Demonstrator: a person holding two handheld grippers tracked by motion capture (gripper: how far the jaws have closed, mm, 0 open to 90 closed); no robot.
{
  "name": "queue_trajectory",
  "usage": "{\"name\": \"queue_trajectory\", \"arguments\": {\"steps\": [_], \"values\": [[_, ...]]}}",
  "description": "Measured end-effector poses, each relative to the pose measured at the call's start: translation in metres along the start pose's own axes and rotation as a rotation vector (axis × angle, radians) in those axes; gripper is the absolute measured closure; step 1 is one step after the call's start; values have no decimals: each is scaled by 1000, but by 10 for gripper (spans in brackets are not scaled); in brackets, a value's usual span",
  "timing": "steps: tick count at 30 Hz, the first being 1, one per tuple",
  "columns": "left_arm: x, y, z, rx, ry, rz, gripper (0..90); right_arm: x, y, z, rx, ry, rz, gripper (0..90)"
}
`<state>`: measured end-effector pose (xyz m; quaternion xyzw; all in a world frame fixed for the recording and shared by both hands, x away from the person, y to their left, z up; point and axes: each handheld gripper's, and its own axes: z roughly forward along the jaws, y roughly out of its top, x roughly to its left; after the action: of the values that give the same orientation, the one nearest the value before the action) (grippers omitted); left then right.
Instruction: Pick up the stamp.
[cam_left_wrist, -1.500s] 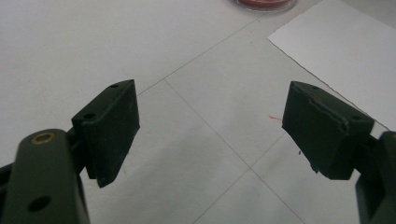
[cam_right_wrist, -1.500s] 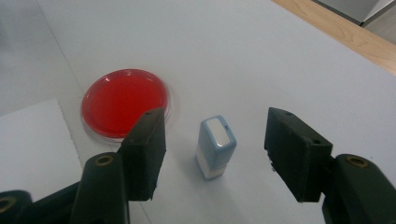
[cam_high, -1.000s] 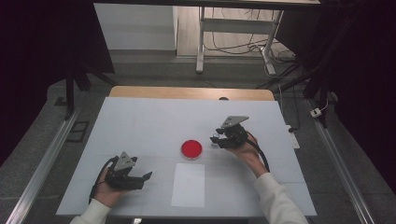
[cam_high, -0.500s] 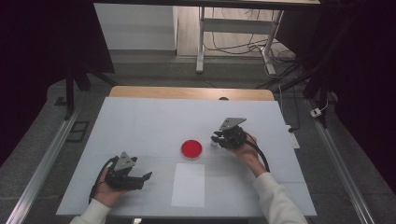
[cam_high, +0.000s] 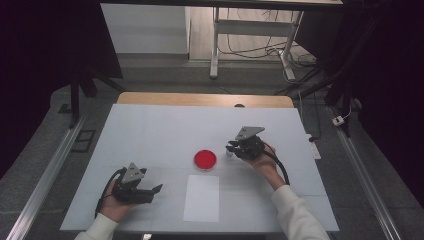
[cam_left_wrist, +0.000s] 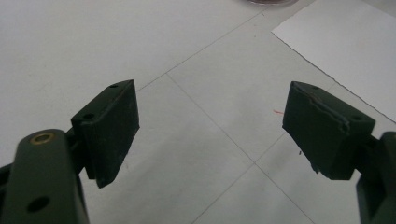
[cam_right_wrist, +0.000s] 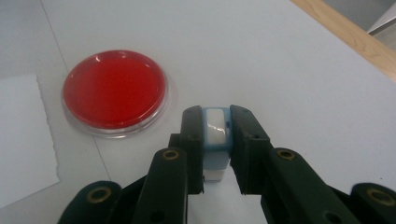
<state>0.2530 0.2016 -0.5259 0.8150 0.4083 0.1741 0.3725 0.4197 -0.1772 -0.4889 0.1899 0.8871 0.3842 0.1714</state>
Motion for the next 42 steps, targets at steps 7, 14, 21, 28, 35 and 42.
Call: {"name": "queue_trajectory", "arguments": {"steps": [7,14,21,28,35,42], "values": [[0,0,0,0,-1,2,187,-2,0,-9,-51,-14,50,751],[-1,-1,1,3,3,1,187,-1,-1,-16,-80,-8,81,751],[0,-1,1,1,3,0,187,4,0,-33,-127,-14,108,751],[0,-1,2,3,8,0,187,4,-2,-43,-154,-14,124,751],[0,-1,2,2,13,-1,187,5,-3,-54,-184,-23,137,751],[-1,-1,1,-4,15,-1,187,11,-3,-63,-212,-16,142,751]]}}
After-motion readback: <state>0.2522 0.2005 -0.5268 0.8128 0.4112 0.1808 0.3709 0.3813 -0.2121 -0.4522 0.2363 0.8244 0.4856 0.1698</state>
